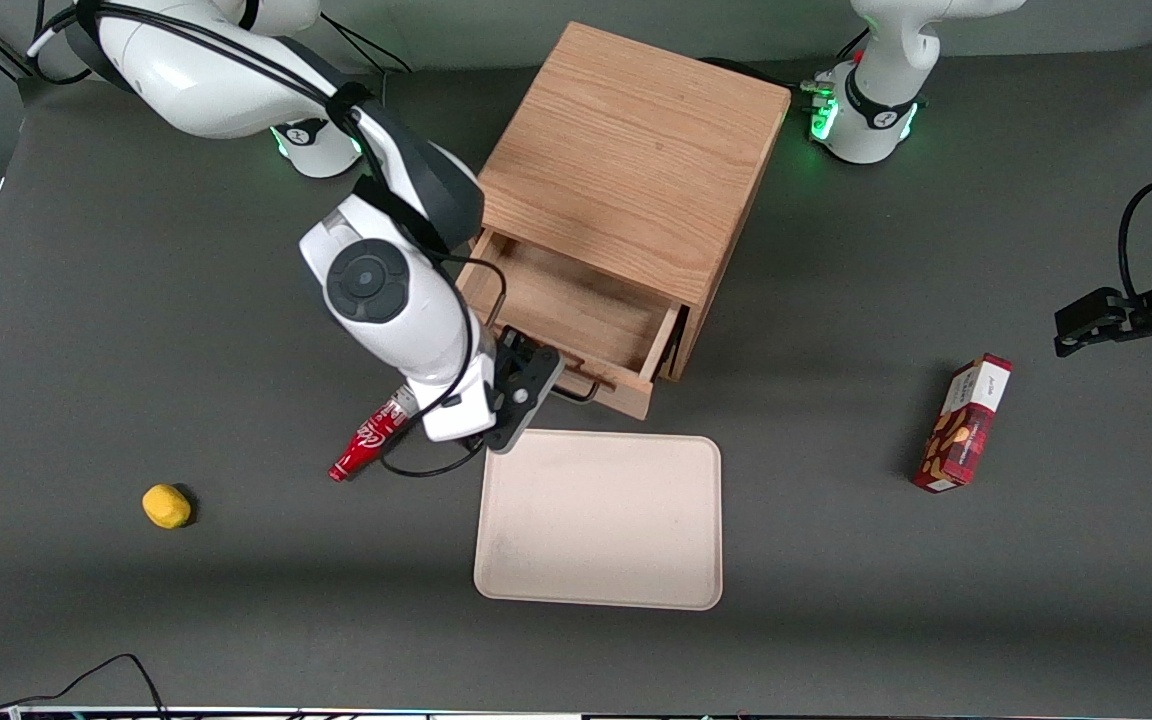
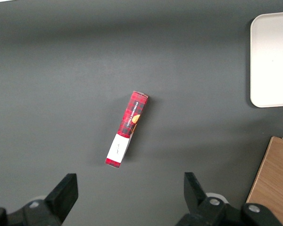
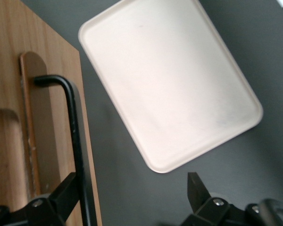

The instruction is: Open upper drawer

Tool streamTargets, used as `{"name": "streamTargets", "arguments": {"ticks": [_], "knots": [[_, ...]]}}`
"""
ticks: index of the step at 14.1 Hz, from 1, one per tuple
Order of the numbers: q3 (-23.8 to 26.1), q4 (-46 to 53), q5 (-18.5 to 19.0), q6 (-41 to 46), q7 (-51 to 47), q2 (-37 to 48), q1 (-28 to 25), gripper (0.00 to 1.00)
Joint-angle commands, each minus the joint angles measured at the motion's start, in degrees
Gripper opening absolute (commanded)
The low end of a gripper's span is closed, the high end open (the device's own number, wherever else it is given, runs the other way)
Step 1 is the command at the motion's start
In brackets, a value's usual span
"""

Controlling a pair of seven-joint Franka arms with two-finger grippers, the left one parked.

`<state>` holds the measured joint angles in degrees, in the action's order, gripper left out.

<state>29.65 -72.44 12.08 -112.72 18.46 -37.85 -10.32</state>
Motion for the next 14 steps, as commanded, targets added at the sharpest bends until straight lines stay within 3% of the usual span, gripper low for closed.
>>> {"name": "streamTargets", "arguments": {"ticks": [1,10,14], "knots": [[-2.3,4.2,1.4,-0.3,4.6,-2.6,-0.4,1.0],[-7.6,10.0,1.5,-3.4,7.8,-4.8,0.5,1.0],[-7.3,10.0,0.2,-2.6,6.9,-3.7,0.7,1.0]]}}
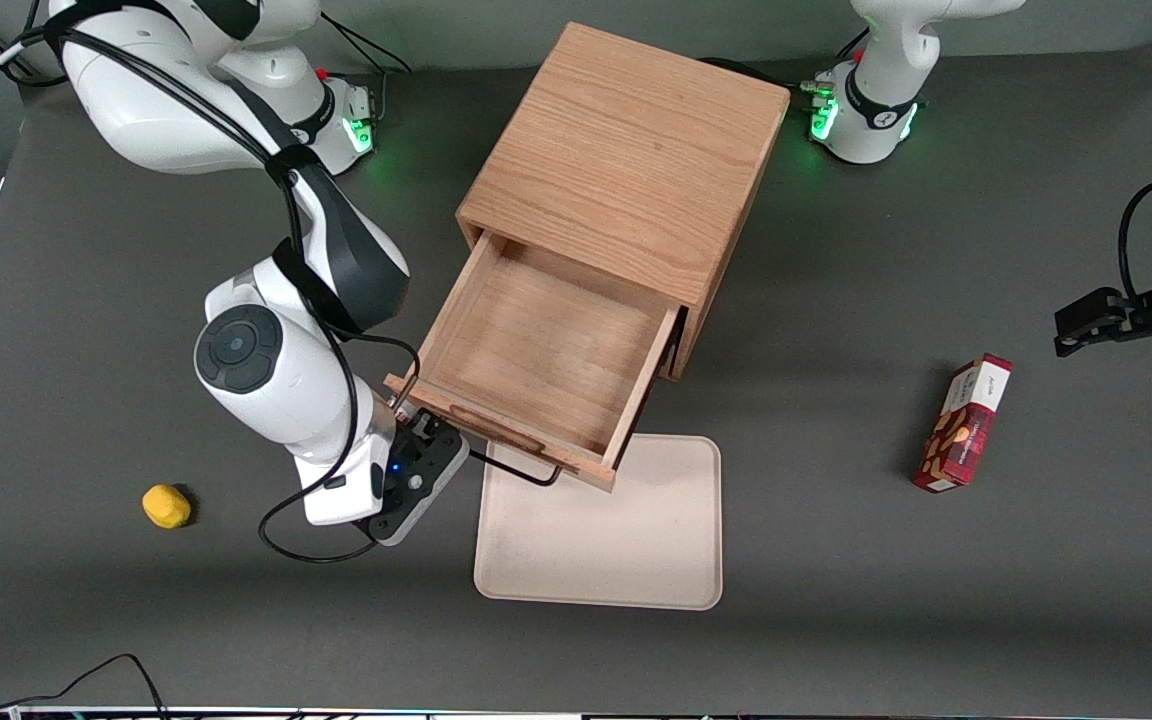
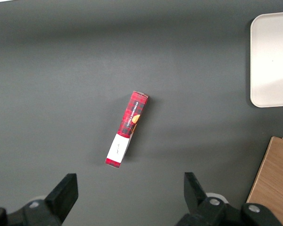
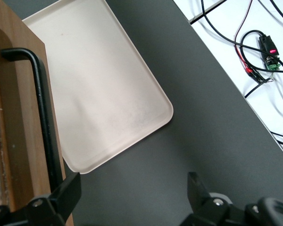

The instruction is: Open upper drawer

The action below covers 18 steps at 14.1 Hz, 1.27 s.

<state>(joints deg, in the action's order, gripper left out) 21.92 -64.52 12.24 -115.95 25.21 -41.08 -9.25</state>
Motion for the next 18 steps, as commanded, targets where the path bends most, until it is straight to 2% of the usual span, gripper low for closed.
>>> {"name": "streamTargets", "arguments": {"ticks": [1,3,4,5,7,9,14,18], "knots": [[0.4,2.1,-2.3,2.9,0.1,0.6,0.3,1.0],[-0.3,2.1,-7.5,7.7,-1.3,4.9,2.6,1.0],[-0.4,2.0,-8.3,9.9,-2.0,7.5,4.3,1.0],[-1.7,1.7,-8.3,12.7,-2.4,10.0,4.9,1.0],[-8.3,0.8,-8.5,17.1,-4.6,15.3,4.3,1.0],[-9.3,-3.4,-8.5,19.4,-8.6,21.5,4.8,1.0],[-19.8,-21.2,-10.2,17.9,-11.3,38.6,4.7,1.0],[-24.5,-31.4,-10.2,18.1,-11.7,48.1,5.5,1.0]]}}
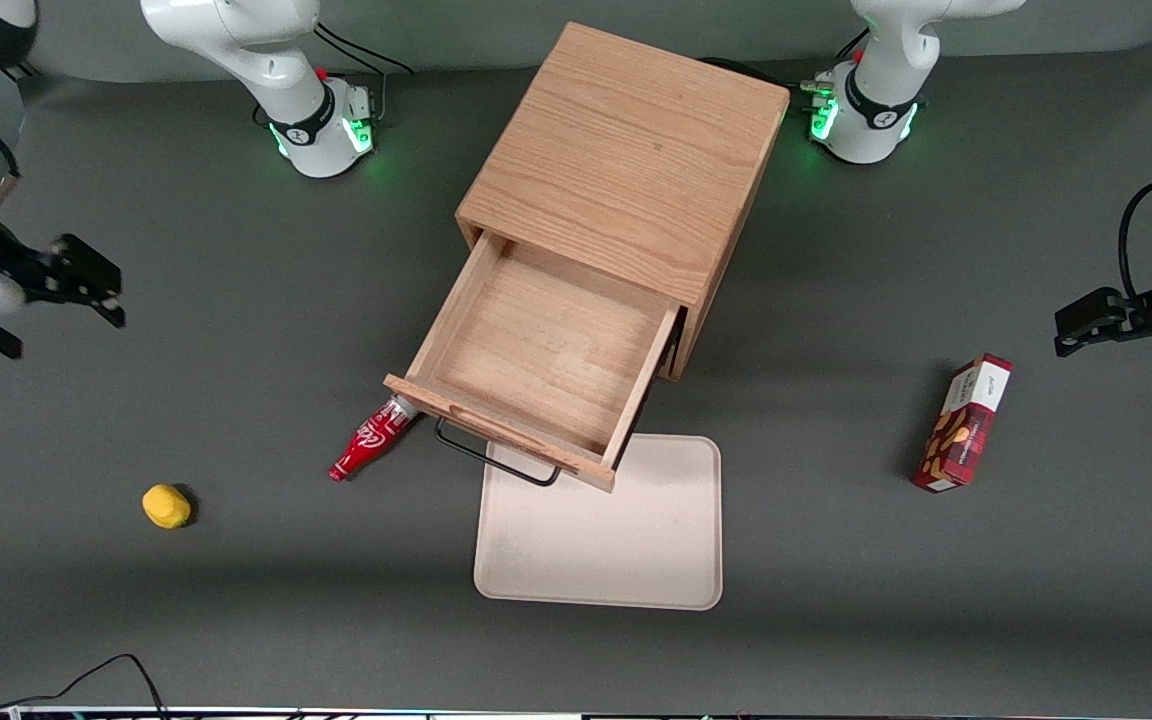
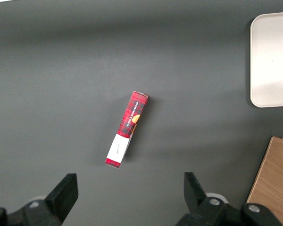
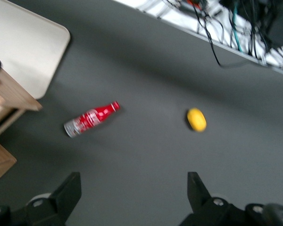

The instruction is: Open upper drawer

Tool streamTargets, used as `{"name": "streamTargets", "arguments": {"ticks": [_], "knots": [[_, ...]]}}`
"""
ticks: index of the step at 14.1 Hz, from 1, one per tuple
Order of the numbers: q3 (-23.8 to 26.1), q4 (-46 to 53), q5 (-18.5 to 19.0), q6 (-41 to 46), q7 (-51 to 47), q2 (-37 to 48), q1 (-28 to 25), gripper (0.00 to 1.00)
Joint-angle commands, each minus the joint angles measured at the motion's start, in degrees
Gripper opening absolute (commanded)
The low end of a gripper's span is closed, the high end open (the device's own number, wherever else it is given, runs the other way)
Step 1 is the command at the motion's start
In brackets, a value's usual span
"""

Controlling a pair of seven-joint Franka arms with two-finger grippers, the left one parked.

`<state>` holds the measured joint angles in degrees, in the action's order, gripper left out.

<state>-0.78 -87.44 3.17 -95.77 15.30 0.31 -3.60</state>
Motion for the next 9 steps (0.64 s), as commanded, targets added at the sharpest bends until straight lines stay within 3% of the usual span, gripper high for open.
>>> {"name": "streamTargets", "arguments": {"ticks": [1,5,9], "knots": [[-3.3,-8.9,-1.1,-1.4,-2.3,7.5,0.0,1.0],[-7.1,-7.3,-0.9,0.2,-4.0,7.2,0.6,1.0],[-7.0,-4.9,-0.3,0.1,-15.5,5.4,0.9,1.0]]}}
